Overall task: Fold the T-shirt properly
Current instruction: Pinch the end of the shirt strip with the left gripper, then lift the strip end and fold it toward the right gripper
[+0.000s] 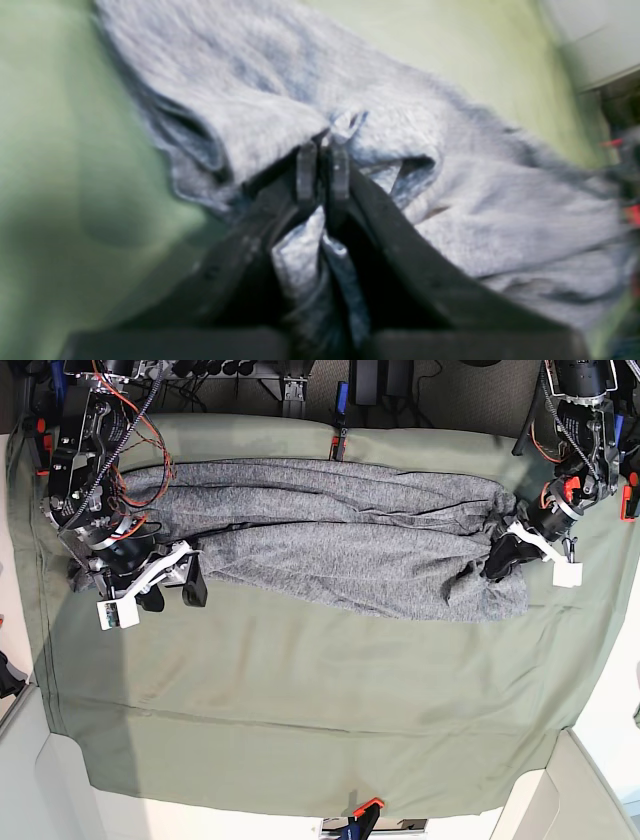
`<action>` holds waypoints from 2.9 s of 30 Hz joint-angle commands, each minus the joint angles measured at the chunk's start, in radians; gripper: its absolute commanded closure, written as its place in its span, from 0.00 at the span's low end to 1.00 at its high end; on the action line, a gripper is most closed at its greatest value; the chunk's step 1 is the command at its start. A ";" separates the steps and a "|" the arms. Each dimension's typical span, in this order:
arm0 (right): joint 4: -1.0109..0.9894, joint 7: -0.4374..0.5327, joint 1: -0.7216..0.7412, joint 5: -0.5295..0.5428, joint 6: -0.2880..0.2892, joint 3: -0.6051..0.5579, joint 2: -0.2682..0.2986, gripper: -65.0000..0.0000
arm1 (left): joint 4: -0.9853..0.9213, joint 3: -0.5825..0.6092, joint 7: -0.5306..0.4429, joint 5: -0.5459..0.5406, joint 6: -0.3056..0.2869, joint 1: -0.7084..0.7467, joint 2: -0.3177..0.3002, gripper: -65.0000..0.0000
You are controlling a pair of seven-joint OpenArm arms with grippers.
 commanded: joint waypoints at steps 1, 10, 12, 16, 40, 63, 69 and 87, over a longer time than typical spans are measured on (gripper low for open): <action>0.018 0.026 0.013 0.015 0.004 0.002 0.005 0.38 | 0.031 -0.006 -0.037 0.048 -0.008 -0.013 -0.016 1.00; 0.018 0.030 0.014 0.015 0.004 0.002 0.005 0.38 | 0.270 -0.005 -0.084 0.202 -0.008 0.061 -0.013 1.00; 0.018 0.030 0.014 0.015 0.004 0.002 0.005 0.38 | 0.343 -0.005 -0.090 0.228 -0.008 0.089 -0.008 1.00; 0.018 0.030 0.014 0.015 0.004 0.002 0.005 0.38 | 0.465 0.006 -0.088 0.246 -0.008 0.138 0.000 1.00; 0.018 0.030 0.014 0.016 0.004 0.002 0.005 0.38 | 0.601 0.261 -0.088 0.460 0.040 0.134 0.000 1.00; 0.018 0.026 -0.003 0.019 0.004 0.002 0.005 0.38 | 0.598 0.984 -0.080 0.841 0.316 -0.078 0.217 1.00; 0.018 0.026 -0.003 0.019 0.004 0.002 0.005 0.38 | 0.544 0.984 -0.095 0.840 0.293 -0.099 0.274 1.00; 0.019 0.026 -0.003 0.032 0.004 0.070 0.005 0.38 | 0.449 1.114 -0.148 0.850 0.241 -0.165 0.378 0.92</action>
